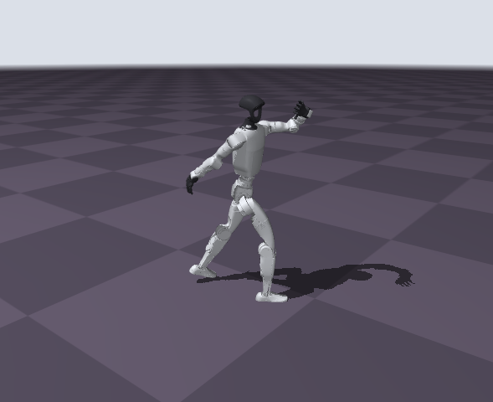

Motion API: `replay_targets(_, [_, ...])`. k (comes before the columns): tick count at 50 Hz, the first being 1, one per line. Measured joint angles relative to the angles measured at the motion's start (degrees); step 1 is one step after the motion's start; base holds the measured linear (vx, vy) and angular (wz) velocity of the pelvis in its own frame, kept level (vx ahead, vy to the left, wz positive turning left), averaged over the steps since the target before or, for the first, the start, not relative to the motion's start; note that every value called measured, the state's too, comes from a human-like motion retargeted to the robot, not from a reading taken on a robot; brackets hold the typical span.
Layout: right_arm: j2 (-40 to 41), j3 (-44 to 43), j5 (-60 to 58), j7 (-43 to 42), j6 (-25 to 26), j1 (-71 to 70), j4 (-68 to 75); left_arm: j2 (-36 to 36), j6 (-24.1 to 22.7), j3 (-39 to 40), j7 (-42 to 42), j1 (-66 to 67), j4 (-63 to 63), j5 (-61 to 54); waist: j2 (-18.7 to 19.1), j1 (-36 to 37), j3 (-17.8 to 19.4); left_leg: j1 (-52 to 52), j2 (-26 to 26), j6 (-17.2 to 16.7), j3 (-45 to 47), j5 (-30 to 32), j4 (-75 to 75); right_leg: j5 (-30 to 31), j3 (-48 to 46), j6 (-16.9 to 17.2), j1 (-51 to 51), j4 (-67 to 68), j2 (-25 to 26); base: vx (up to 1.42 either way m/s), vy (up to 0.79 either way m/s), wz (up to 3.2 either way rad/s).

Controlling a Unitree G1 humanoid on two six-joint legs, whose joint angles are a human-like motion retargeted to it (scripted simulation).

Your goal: Kungfu

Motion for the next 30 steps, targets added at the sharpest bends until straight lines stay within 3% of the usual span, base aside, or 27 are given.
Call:
replay_targets(4, [-5.4, -0.4, 5.2, 1.9, -3.8, -8.6, -1.4, -0.2, 1.5, 0.5, -0.7, -0.8, 2.5, -0.8, 0.8, 0.9, 1.4, -2.3, 2.4, -2.0, 0.1, 3.8, -2.2, -2.0, -5.8, -2.8, -0.6, 3.0, -2.5, 0.19, -0.2, 1.32])
replay_targets(8, [-8.8, -1.0, 13.5, 6.6, -4.9, -11.4, -12.9, -4.3, 1.8, 3.4, -4.7, 1.9, 3.8, -2.8, 0.5, 3.0, 2.3, -7.5, 5.7, -5.1, -3.6, 6.1, -2.3, -5.1, -14.7, -5.7, -0.5, 6.8, -7.2, 0.1, -0.29, 1.97])
replay_targets(12, [-15.1, -2.5, 26.2, 13.9, -3.5, -12.2, -22.6, -14.5, 1.8, 8.2, -8.3, 8.6, 5.4, -2.9, -1.4, 8.2, 2.5, -13.0, 9.4, -9.2, -2.6, 7.0, -2.5, -8.9, -22.1, -7.2, -0.7, 11.6, -11.7, -0.01, -0.35, 2.03])
replay_targets(18, [-28.5, -1.5, 52.0, 20.7, -2.6, -14.1, -31.9, -31.3, 0.9, 12.7, -9.6, 23.7, 8.8, -2.2, -5.2, 16.6, 4.7, -22.3, 13.9, -17.4, -0.3, 7.0, -3.9, -13.5, -29.5, -6.2, -1.7, 17.9, -18.2, -0.19, -0.4, 2.12])
replay_targets(20, [-34.3, -0.2, 59.5, 24.5, -0.6, -15.1, -34.2, -36.4, -0.7, 13.8, -8.6, 29.5, 10.4, -1.6, -7.4, 18.7, 5.0, -26.9, 11.7, -17.6, 2.4, 7.2, -4.8, -13.7, -29.5, -4.9, -4.9, 20.4, -23.6, -0.41, -0.24, 2.59])
replay_targets(23, [-42.8, 2.6, 65.5, 30.6, 4.3, -16.6, -39.2, -43.0, -2.3, 13.3, -6.7, 37.3, 15.1, -1.6, -8.7, 22.5, 6.6, -31.8, 13.4, -17.6, 11.5, 7.1, -6.6, -16.1, -31.8, -4.9, -7.8, 24.5, -27.7, -0.43, -0.36, 2.24])
replay_targets(25, [-47.1, 4.5, 66.9, 33.2, 6.7, -19.6, -44.2, -46.6, -1.9, 11.9, -4.8, 42.5, 18.3, -0.5, -8.4, 25.8, 8.8, -34.8, 13.1, -17.6, 8.7, 8.1, -6.7, -16.8, -32.9, -5.2, -9.1, 26.0, -28.9, -0.38, -0.31, 1.35])
replay_targets(27, [-48.8, 10.1, 67.5, 34.9, 8.5, -27.3, -49.6, -49.5, 1.2, 11.3, -1.4, 48.2, 22.2, 2.8, -8.0, 29.6, 11.3, -36.9, 15.3, -17.3, 6.0, 10.3, -5.0, -18.0, -32.8, -5.9, -10.3, 27.0, -27.3, -0.33, -0.29, 0.39])
replay_targets(30, [-44.2, 25.4, 65.4, 38.3, 11.8, -48.5, -52.1, -52.7, 9.7, 10.1, 4.3, 56.3, 29.8, 6.0, -6.7, 32.6, 13.6, -36.8, 19.9, -15.2, 15.6, 14.9, -6.1, -19.7, -33.4, -6.9, -12.4, 28.9, -26.2, -0.22, -0.15, 0.33])
